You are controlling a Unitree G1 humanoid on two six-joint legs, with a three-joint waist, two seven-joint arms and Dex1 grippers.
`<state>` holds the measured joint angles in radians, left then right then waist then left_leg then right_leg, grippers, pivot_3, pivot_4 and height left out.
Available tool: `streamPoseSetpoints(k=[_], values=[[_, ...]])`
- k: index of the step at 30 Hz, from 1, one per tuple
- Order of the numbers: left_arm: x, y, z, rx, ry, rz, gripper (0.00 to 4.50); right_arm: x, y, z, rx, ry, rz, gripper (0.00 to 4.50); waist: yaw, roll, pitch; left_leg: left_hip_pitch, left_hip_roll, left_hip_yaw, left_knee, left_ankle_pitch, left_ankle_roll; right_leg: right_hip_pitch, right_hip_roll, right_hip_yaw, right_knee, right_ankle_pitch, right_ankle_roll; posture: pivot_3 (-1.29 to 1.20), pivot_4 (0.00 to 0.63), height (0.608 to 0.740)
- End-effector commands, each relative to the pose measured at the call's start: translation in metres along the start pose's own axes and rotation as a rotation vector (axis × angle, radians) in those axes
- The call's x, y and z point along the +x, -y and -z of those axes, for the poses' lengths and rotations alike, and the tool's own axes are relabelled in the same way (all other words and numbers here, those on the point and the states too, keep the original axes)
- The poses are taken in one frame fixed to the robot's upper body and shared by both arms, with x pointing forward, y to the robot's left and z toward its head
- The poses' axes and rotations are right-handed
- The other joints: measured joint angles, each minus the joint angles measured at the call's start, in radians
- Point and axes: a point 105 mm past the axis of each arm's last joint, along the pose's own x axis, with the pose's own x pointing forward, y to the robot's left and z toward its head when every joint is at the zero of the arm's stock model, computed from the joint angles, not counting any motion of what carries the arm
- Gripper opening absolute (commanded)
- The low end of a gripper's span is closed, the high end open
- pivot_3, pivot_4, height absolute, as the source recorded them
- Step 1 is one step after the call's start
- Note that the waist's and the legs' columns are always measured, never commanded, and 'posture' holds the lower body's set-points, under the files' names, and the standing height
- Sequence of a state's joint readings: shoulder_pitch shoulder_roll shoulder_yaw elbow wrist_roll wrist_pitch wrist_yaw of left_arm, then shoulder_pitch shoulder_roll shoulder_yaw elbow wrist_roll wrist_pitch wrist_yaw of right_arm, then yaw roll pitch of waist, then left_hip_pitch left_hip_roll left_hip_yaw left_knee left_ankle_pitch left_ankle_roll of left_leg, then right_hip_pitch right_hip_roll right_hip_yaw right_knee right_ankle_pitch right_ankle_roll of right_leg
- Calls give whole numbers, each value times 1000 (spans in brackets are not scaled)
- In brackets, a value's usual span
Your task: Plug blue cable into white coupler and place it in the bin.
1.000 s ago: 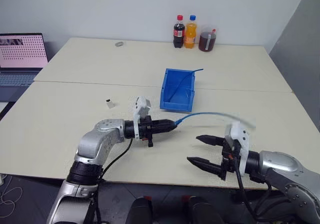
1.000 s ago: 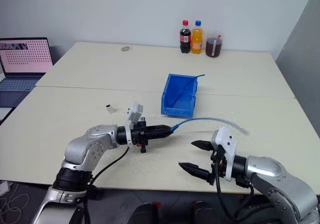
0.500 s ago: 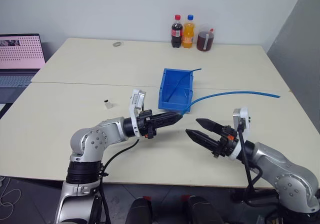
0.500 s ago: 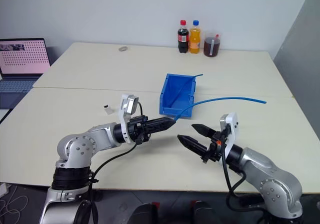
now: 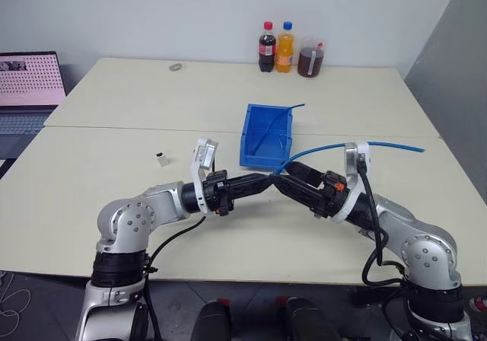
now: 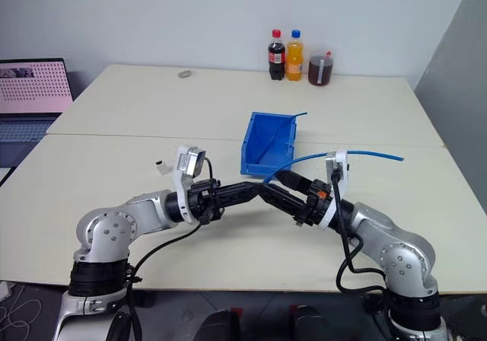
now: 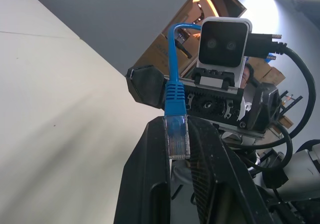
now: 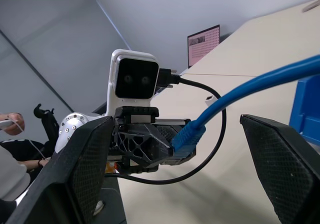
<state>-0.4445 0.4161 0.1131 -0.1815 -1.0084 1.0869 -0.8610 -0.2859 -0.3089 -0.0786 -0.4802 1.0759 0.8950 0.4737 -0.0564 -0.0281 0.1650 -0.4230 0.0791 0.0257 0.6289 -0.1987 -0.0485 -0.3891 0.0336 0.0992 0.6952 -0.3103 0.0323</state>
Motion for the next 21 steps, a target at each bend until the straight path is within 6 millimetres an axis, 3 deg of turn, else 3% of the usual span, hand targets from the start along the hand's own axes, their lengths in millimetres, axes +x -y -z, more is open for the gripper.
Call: streamPoseSetpoints(k=[1, 9, 15, 17, 21], values=[[2, 10, -4, 32, -5, 36, 240, 4, -7, -5, -7, 2, -55, 3917, 0, 0, 0, 0, 0, 0, 0, 0, 0, 0, 0, 0, 0, 0, 0, 0, 150, 740], [0, 11, -2, 40, -13, 35, 240, 8, -9, 1, 9, -24, -79, 2028, 0, 0, 0, 0, 0, 0, -1, 0, 0, 0, 0, 0, -1, 0, 0, 0, 150, 740], [-3, 11, 0, 51, -26, 33, 240, 9, -14, 1, 32, -26, -112, 335, 0, 0, 0, -1, 0, 0, -1, 0, 0, 0, 0, 0, -3, 0, 0, 0, 150, 740], [-3, 10, 0, 56, -27, 33, 240, 8, -16, 1, 40, -31, -122, 113, 0, 0, 0, -1, 0, 0, -1, 0, 0, 0, 0, -1, -3, 0, 0, 0, 150, 740], [-4, 8, -1, 90, -31, 22, 240, 6, -20, 4, 55, -58, -149, 108, 0, 0, 0, -2, 0, 0, -1, 0, 0, -1, 0, -1, -5, 0, 0, 0, 150, 740]])
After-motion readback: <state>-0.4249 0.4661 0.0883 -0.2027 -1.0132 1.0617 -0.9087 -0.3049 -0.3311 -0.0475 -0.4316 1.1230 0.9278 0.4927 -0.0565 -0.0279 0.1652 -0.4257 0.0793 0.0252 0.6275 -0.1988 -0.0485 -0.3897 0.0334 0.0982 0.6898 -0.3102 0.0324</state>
